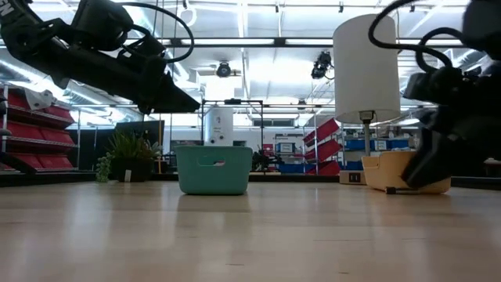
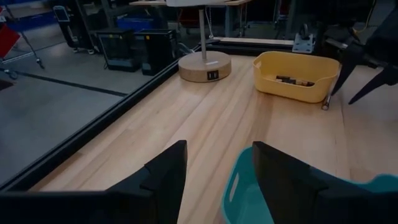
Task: Sort batteries
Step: Put the silver battery into the blue bin
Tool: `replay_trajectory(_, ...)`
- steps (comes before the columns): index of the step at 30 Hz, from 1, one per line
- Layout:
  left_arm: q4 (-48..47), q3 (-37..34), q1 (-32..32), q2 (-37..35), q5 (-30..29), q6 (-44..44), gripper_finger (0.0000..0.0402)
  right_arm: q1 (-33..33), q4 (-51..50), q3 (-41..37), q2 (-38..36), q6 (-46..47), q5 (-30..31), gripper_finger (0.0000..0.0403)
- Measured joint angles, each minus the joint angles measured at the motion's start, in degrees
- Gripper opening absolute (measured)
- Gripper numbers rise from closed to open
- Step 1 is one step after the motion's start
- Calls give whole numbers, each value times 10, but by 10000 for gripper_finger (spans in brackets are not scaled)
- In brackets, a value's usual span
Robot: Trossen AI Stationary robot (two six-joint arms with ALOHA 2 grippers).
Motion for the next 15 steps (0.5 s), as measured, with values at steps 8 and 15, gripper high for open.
replay_trajectory(8,0,0,0,0,0,-2,197,-55,2,26,0,-149,-14,126)
replay_trajectory(15,-3,0,0,0,5,-2,197,-109,2,26,8,-200,-92,116)
